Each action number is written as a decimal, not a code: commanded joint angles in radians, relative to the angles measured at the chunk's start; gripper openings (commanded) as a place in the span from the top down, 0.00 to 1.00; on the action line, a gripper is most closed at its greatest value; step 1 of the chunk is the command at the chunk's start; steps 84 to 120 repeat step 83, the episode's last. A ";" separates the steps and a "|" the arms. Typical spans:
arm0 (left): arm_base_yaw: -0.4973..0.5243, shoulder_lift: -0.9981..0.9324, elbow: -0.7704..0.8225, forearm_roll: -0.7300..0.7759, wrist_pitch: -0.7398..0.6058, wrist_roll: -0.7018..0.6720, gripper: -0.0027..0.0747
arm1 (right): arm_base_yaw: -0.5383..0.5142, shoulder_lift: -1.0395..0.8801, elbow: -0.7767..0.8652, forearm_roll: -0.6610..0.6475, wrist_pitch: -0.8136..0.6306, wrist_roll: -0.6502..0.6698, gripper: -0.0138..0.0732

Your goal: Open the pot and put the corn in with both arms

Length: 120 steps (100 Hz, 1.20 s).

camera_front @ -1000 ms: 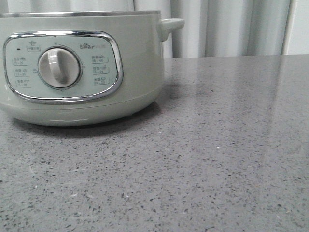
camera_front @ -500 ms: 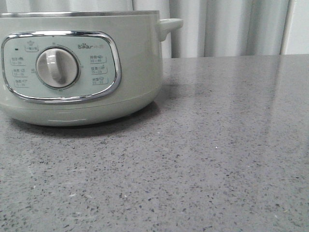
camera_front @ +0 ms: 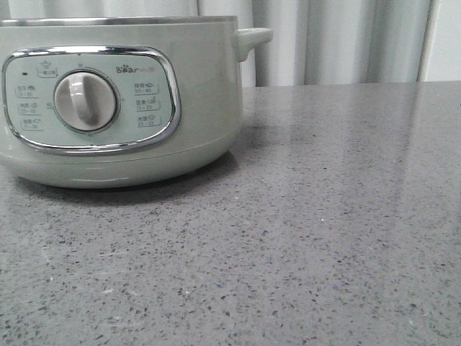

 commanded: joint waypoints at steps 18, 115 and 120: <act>-0.006 -0.032 0.027 0.003 -0.023 -0.009 0.99 | -0.089 -0.013 0.028 0.003 -0.004 0.003 0.90; -0.006 -0.032 0.027 0.003 -0.023 -0.009 0.99 | -0.090 -0.015 0.028 0.003 -0.014 0.003 0.90; -0.006 -0.032 0.027 0.003 -0.023 -0.009 0.99 | -0.090 -0.015 0.028 0.003 -0.014 0.003 0.90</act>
